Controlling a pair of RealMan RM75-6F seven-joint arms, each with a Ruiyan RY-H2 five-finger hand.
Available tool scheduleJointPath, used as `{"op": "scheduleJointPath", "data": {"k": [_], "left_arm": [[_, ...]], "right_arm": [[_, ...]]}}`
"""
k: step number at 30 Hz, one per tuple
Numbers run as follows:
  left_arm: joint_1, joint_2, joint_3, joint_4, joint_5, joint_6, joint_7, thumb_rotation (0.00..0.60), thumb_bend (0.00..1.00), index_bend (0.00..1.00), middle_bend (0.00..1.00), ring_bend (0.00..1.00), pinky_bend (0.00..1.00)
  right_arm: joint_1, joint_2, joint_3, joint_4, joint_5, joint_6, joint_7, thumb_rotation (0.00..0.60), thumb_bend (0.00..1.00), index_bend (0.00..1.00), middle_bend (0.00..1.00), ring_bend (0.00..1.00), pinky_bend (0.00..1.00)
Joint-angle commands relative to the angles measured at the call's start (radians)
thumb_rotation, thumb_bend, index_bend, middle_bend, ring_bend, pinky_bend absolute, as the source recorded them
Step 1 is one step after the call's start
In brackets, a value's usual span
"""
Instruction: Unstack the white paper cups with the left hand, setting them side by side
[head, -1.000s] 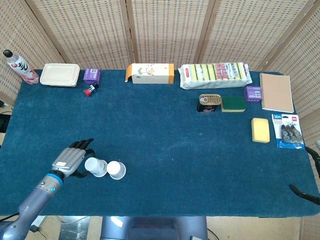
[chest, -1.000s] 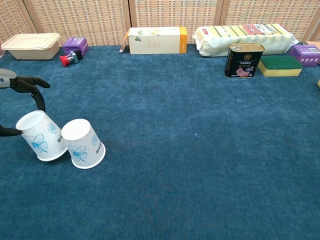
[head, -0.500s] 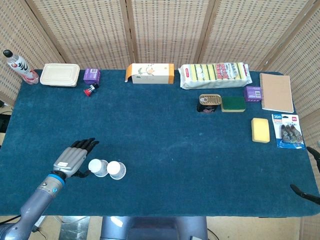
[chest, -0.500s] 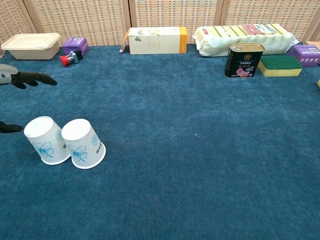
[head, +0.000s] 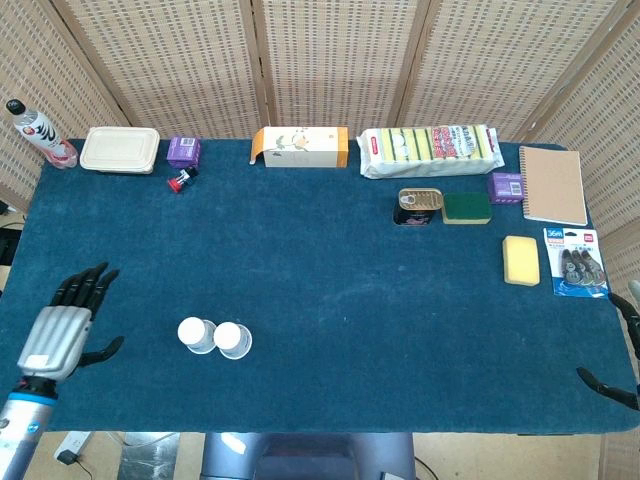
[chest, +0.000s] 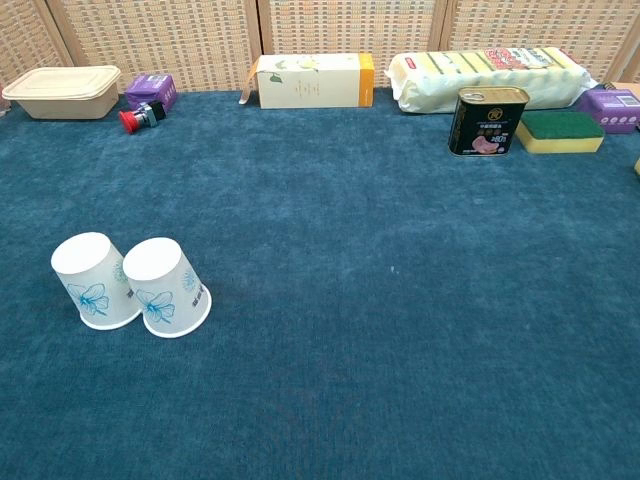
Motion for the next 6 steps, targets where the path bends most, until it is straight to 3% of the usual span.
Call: {"op": "scheduleJointPath", "data": {"k": [1, 6], "left_arm": [[0.099, -0.012, 0.044, 0.056, 0.089, 0.097, -0.080, 0.600, 0.23, 0.00, 0.00, 0.00, 0.06], [0.126, 0.006, 0.045, 0.079, 0.129, 0.099, -0.112, 0.600, 0.23, 0.00, 0.00, 0.00, 0.06]], "right_arm": [[0.002, -0.007, -0.001, 0.002, -0.006, 0.002, -0.012, 0.600, 0.06, 0.10, 0.00, 0.00, 0.00], [0.004, -0.022, -0.001, 0.008, -0.016, 0.007, -0.032, 0.600, 0.06, 0.10, 0.00, 0.00, 0.00]]}}
